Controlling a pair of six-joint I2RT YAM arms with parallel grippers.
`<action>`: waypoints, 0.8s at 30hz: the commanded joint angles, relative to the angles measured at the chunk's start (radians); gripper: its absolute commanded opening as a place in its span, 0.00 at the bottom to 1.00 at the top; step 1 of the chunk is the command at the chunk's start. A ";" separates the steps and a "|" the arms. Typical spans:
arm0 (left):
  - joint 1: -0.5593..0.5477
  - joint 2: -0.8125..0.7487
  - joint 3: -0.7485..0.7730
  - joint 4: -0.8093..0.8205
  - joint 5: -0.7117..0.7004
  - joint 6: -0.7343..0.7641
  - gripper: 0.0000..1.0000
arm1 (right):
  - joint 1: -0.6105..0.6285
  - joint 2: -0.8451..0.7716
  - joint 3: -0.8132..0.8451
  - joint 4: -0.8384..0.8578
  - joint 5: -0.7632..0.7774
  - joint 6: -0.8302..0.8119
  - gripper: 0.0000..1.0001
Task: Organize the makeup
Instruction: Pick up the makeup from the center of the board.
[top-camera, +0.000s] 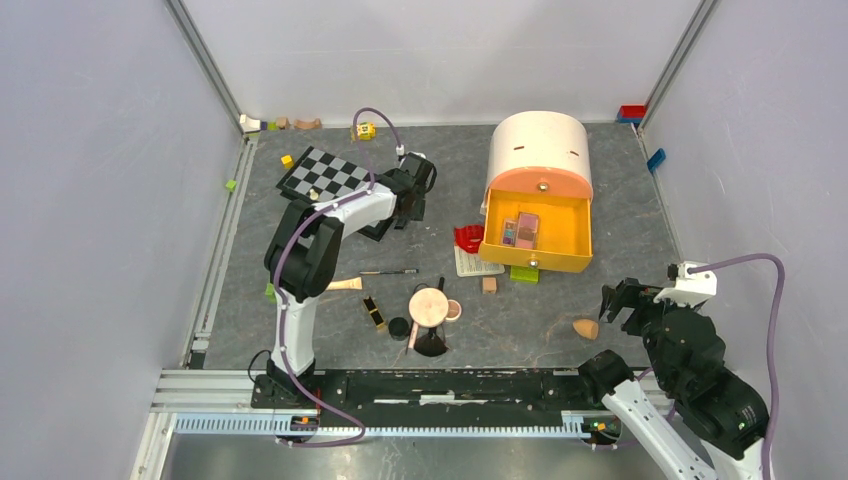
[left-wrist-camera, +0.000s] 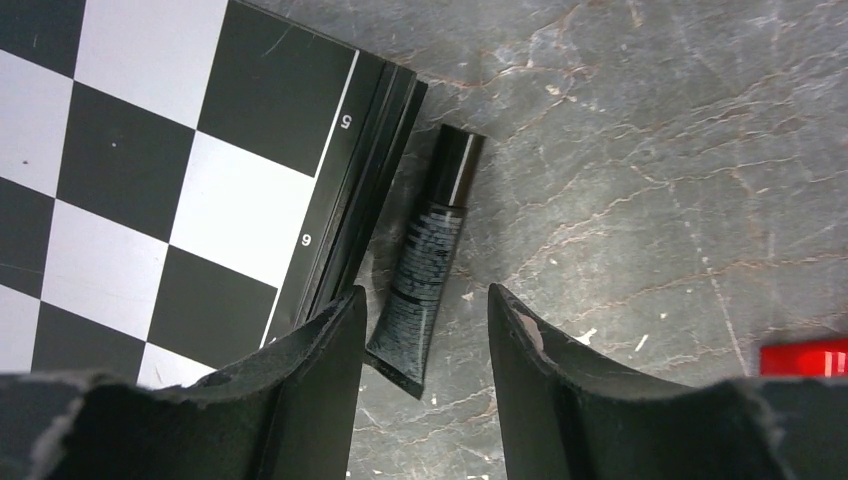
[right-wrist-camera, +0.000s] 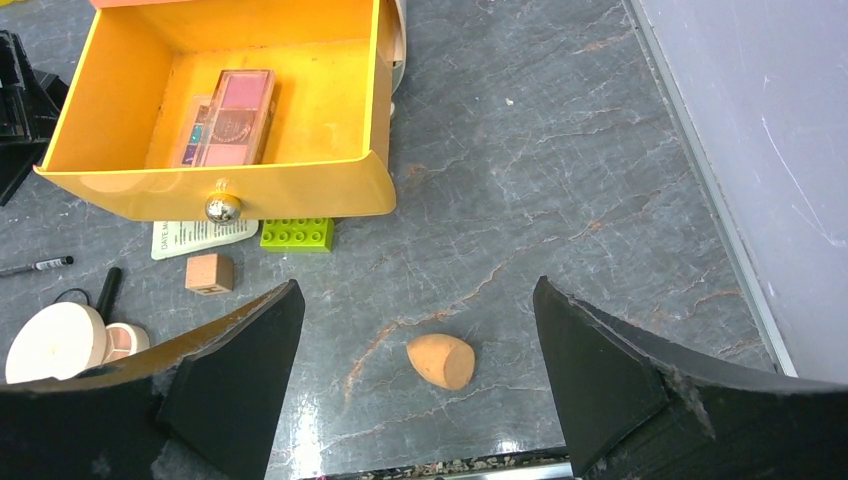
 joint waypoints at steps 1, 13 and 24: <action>0.009 0.023 0.035 -0.024 -0.071 0.045 0.54 | 0.005 0.014 -0.005 0.037 -0.012 -0.006 0.92; 0.007 0.036 0.031 -0.031 -0.003 0.030 0.29 | 0.005 0.013 -0.003 0.036 -0.013 -0.009 0.92; -0.004 -0.133 -0.007 -0.042 0.103 -0.038 0.21 | 0.005 0.012 0.009 0.042 -0.008 -0.005 0.92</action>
